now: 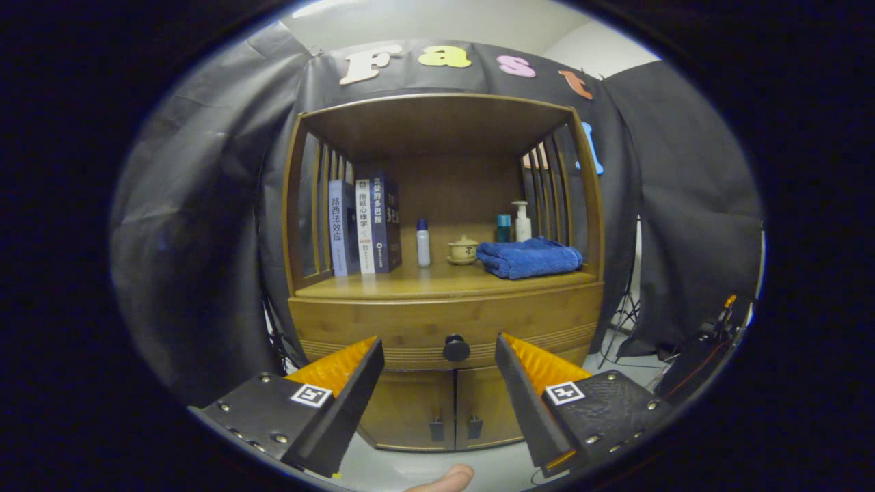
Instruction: Pull open the drawer, take out the items inside it, and place them on the countertop above the cabinet.
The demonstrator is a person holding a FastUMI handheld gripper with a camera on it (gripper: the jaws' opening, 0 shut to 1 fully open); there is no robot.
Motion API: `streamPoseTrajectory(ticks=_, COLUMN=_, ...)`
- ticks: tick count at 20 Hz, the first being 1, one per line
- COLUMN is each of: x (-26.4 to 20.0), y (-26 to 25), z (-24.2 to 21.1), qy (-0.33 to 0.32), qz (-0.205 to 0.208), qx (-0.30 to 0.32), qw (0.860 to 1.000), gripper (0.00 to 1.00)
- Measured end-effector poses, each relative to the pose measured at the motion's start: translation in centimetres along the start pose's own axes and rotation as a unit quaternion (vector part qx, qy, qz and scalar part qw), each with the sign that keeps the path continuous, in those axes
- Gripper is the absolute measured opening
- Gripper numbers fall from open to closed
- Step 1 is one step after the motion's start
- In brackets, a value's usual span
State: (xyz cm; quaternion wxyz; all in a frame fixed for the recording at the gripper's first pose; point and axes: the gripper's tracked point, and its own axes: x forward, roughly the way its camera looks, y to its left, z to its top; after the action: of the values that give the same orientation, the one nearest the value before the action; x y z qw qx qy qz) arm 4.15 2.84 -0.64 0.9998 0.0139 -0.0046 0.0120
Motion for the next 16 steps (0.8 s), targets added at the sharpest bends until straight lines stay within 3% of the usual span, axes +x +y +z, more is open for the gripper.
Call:
streamPoseTrajectory(ticks=5, x=3.8, y=-0.2, z=-0.6, qy=-0.016, qz=0.000, qx=-0.006, qw=1.000, gripper=0.98)
streamPoseTrajectory(ticks=11, x=10.2, y=-2.7, z=-4.2, qy=0.018, qz=-0.031, qx=-0.017, qw=0.999, gripper=0.98)
streamPoseTrajectory(ticks=16, x=13.9, y=-2.4, z=-7.7, qy=0.030, qz=-0.031, qx=-0.010, qw=0.999, gripper=0.98)
